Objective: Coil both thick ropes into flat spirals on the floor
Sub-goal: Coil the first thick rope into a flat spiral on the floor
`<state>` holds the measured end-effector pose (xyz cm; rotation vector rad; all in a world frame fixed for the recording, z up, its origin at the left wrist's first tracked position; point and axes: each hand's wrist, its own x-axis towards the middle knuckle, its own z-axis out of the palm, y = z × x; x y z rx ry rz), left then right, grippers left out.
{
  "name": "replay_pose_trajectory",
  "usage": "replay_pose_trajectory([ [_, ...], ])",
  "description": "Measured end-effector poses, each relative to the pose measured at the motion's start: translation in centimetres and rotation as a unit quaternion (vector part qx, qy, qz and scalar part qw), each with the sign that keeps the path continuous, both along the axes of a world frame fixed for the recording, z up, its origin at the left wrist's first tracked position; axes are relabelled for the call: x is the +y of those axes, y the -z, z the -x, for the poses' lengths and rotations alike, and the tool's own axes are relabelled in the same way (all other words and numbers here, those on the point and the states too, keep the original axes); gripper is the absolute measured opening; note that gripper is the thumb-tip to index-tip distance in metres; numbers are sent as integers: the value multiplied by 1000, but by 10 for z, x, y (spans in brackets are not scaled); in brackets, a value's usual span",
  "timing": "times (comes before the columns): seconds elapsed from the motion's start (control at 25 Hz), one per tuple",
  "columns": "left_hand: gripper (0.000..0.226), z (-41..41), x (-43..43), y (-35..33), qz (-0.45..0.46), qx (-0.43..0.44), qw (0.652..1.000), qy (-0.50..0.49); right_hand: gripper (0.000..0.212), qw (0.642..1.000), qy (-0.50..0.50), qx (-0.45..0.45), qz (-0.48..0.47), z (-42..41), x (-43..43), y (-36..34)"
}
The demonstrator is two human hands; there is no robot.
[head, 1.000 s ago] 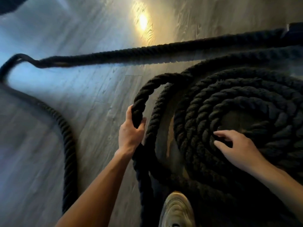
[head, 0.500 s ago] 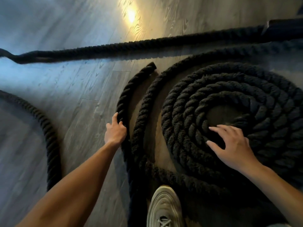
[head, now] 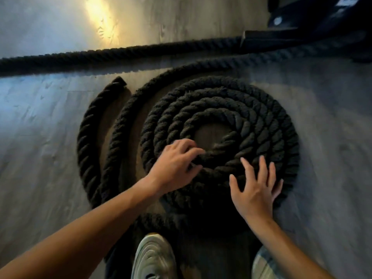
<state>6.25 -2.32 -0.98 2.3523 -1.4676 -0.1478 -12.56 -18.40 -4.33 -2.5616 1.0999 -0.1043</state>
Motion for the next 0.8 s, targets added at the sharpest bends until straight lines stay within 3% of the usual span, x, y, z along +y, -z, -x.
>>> replay_pose_trajectory([
  [0.12,53,-8,-48,11,-138,-41,988,62,62,1000,-5,1,4,16,-9,9],
  [0.2,58,-12,-64,14,-222,-96,969,41,61,1000,-20,-4,10,17,-10,9],
  [0.32,59,3,-84,14,-269,-138,953,3,59,999,-35,-13,18,18,-13,10],
  [0.48,63,11,-110,8,-310,-96,945,-36,58,995,-95,-10,7,16,-42,11],
  [0.6,67,7,-127,0,-334,-36,938,-85,59,987,-148,12,56,4,-88,7],
  [0.72,66,1,-140,-4,-364,41,922,-128,66,987,-89,45,123,3,-107,-3],
  [0.8,67,-1,-145,-6,-370,65,915,-146,70,996,2,44,73,12,-78,-1],
])
